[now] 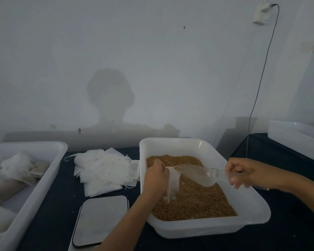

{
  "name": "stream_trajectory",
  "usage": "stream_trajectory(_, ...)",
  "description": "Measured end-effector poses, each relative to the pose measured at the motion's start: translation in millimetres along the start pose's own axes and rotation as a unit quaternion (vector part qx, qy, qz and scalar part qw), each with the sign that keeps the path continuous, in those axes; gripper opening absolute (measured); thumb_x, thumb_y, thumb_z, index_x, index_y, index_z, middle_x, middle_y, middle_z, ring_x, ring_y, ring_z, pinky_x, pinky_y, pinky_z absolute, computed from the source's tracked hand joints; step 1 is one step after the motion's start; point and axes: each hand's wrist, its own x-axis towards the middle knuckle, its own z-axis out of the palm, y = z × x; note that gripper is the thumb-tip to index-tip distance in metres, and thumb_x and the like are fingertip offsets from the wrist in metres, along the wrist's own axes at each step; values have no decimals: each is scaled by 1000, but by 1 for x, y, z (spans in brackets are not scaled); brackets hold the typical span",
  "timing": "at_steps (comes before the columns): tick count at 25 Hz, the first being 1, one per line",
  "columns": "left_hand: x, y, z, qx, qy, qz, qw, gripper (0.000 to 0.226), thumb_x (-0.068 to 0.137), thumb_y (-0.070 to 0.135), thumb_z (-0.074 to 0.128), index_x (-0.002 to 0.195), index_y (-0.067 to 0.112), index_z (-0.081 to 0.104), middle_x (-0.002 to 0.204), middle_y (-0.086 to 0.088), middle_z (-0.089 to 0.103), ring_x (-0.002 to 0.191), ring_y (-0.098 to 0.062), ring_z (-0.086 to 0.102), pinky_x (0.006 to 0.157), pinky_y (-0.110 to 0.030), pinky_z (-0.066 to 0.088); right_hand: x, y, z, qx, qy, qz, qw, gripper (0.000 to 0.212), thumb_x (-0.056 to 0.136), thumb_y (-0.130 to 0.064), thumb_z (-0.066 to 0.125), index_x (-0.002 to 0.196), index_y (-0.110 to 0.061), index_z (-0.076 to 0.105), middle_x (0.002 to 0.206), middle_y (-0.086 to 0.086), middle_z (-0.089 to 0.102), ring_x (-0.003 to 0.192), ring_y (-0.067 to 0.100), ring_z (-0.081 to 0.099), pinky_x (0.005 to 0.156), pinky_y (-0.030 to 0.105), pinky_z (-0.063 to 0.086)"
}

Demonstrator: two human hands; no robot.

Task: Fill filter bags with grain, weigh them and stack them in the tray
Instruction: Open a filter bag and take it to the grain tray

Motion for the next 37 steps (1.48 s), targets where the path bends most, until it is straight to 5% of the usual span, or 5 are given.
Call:
stream_trajectory(6, -2, 8, -9, -252, -97, -125, 955, 11, 102, 14, 32, 96, 10, 41, 95, -21, 59, 70, -32, 66, 50, -36, 57, 12, 10, 21, 115, 72, 40, 990, 11, 94, -17, 55, 105, -14, 53, 98, 3, 67, 88, 12, 67, 70, 23, 54)
stream_trajectory(21, -2, 10, -11, -264, -112, -115, 951, 14, 100, 19, 41, 90, 10, 46, 81, -9, 57, 65, -20, 61, 46, -24, 52, 76, 24, 98, -120, 102, 120, 980, 23, 98, -26, 49, 114, -11, 43, 96, -2, 49, 77, 5, 47, 58, 14, 33)
stream_trajectory(25, -5, 14, -19, -277, -95, -93, 952, 15, 100, 19, 41, 89, 11, 46, 77, -8, 57, 58, -16, 62, 45, -25, 52, 74, 12, 100, -215, 104, 116, 964, 24, 96, -31, 50, 116, -19, 44, 117, 2, 49, 111, 20, 49, 90, 29, 41)
stream_trajectory(30, -8, 21, -67, -213, -83, 16, 973, 16, 95, 12, 51, 79, 12, 48, 69, -7, 53, 59, -21, 56, 53, -32, 49, 58, -64, 95, 282, 56, -127, 949, 33, 82, -47, 61, 111, -32, 63, 112, -9, 67, 103, 9, 65, 86, 27, 55)
stream_trajectory(37, -30, -1, -140, -154, -65, 62, 984, 12, 92, 8, 52, 80, 7, 56, 59, 7, 61, 54, -10, 60, 46, -25, 50, 61, -149, 155, 284, 82, -163, 941, 11, 86, -22, 68, 93, -15, 63, 95, 3, 73, 91, 19, 69, 81, 39, 57)
